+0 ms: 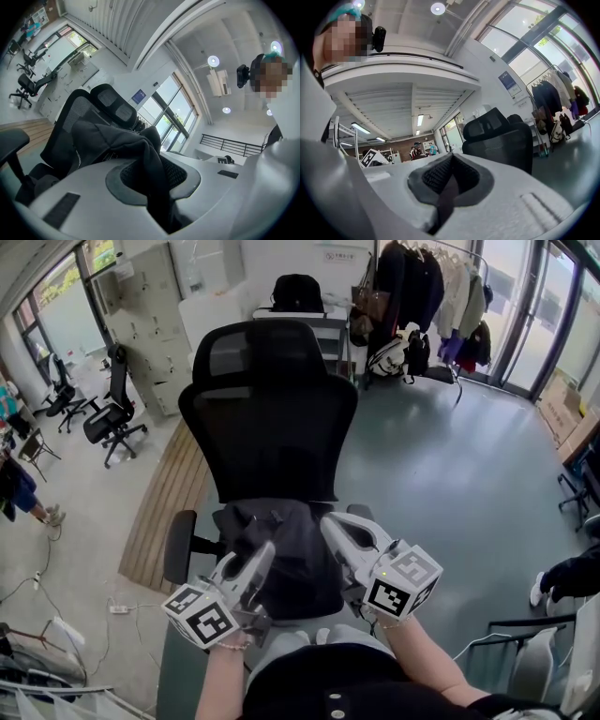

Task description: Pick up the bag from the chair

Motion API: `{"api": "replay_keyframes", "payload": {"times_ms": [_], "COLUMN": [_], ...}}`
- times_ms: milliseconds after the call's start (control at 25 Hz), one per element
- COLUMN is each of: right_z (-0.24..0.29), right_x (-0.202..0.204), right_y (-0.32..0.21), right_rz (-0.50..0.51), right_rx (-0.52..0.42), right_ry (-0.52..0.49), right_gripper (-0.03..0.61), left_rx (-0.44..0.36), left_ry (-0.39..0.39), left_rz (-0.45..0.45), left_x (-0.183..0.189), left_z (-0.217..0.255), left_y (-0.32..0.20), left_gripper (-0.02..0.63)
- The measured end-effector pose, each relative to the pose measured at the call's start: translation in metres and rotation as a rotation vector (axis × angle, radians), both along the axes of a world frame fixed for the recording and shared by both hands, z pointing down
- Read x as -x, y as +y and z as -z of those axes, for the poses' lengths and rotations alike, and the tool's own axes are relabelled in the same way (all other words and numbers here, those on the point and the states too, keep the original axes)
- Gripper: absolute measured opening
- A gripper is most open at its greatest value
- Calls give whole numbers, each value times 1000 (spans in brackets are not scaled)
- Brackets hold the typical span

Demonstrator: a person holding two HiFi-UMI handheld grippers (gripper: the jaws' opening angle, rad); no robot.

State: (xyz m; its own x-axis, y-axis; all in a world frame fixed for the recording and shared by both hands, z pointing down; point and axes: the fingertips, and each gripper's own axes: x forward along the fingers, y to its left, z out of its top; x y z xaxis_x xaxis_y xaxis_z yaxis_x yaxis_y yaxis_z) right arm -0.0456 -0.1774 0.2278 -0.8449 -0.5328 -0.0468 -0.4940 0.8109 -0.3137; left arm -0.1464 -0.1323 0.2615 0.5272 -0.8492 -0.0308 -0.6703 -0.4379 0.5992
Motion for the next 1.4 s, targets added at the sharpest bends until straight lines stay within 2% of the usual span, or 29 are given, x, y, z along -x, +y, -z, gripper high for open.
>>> {"api": "replay_keyframes", "payload": {"times_ms": [280,480,1400], "right_z": [-11,-20,-14], "right_x": [-2,-4,-3], "right_y": [0,1,12], "right_rz": [-3,-6,5], "right_rx": [24,53,23], "right_ry": [40,43,67], "right_gripper": [-3,-3,-3], "left_rx": [21,31,36], "left_ry": [42,24,20], "left_rz": [-2,2,-12], "left_x": [1,-2,-3], "left_z": [1,-2,-1], "left_y": [1,2,6], "left_gripper": [83,81,78]}}
